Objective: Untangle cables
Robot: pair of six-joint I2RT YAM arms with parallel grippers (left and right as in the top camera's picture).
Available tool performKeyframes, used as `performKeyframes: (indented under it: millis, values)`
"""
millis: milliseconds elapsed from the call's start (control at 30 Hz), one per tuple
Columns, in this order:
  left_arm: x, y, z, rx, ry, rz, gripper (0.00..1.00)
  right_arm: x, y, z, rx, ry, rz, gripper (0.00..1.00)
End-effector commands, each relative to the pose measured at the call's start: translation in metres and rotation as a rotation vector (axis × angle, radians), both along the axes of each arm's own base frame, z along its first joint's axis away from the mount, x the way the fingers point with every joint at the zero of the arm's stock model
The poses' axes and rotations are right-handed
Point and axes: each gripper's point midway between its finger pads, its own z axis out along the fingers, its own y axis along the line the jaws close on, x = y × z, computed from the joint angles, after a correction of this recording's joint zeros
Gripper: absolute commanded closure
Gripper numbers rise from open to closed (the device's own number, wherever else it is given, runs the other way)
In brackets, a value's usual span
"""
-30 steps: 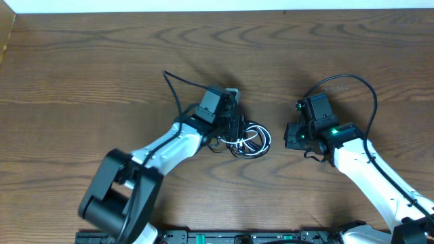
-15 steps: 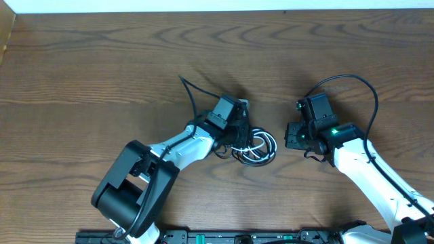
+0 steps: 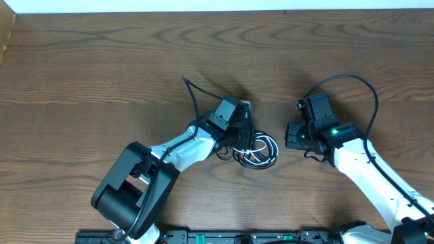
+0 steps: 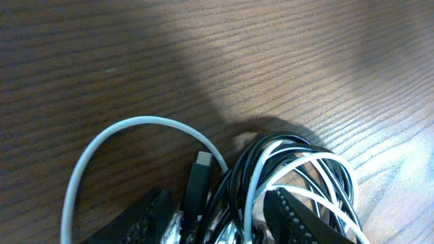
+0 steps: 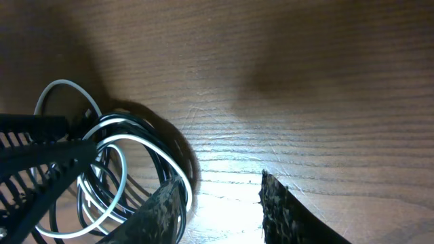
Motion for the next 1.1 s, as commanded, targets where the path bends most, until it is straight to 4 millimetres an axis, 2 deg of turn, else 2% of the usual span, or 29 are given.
performKeyframes:
  millis: [0, 200, 433, 633, 767, 1067]
  values:
    - [0.008, -0.001, 0.016, -0.016, -0.042, 0.009, 0.51, 0.001, -0.001, 0.002, -0.006, -0.006, -0.014, 0.64]
    - [-0.002, -0.008, 0.009, -0.003, -0.026, -0.019, 0.58, 0.001, -0.001, 0.002, -0.006, -0.006, -0.014, 0.65]
    - [-0.011, -0.012, -0.005, 0.049, -0.025, -0.035, 0.59, 0.001, -0.001, 0.002, -0.006, -0.006, -0.014, 0.64]
    - [-0.013, -0.013, -0.007, 0.053, -0.021, -0.042, 0.76, 0.001, -0.001, 0.002, -0.006, -0.007, -0.014, 0.64]
    - [-0.016, -0.013, -0.008, 0.059, -0.013, -0.047, 0.76, 0.001, -0.001, 0.002, -0.005, -0.006, -0.013, 0.64]
    - [-0.039, -0.019, -0.016, 0.088, 0.019, -0.096, 0.76, 0.001, -0.001, 0.002, -0.005, -0.006, -0.013, 0.64]
